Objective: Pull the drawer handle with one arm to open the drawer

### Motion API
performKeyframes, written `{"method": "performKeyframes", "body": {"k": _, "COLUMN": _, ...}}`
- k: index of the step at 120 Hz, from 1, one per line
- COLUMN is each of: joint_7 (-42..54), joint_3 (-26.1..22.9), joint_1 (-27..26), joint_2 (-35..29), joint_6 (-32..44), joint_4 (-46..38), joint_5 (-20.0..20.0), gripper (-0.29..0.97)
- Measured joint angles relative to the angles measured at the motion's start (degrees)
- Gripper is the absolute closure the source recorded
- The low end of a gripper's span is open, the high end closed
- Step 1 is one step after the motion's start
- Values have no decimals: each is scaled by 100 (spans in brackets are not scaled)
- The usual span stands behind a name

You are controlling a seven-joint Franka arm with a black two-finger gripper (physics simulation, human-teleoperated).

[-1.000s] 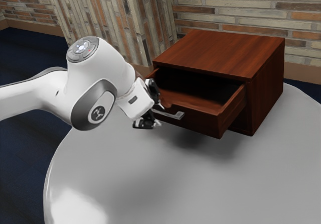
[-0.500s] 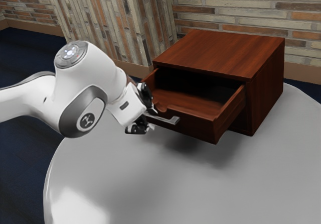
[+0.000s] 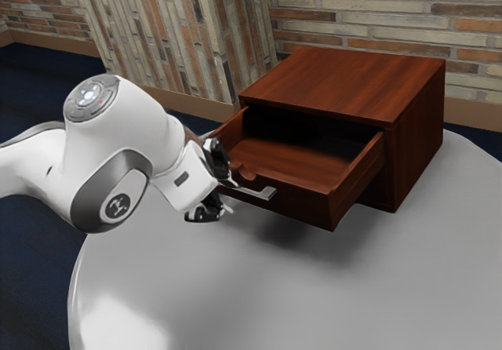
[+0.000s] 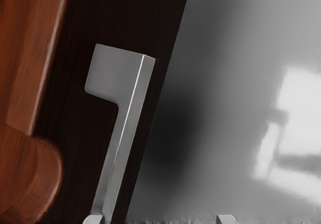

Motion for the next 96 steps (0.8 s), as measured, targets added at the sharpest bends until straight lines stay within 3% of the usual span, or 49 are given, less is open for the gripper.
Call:
{"method": "performKeyframes", "body": {"k": 68, "joint_7": -85, "joint_3": -18, "joint_1": -15, "joint_2": -343, "joint_6": -21, "joint_4": -200, "joint_5": -12, "gripper": 45}}
{"method": "performKeyframes", "body": {"k": 90, "joint_7": -79, "joint_3": -304, "joint_1": -20, "joint_2": -1150, "joint_6": -351, "joint_4": 487, "joint_5": -30, "gripper": 19}}
{"method": "performKeyframes", "body": {"k": 96, "joint_7": -97, "joint_3": -415, "joint_1": -187, "joint_2": -1414, "joint_6": -680, "joint_4": 631, "joint_5": -216, "gripper": 15}}
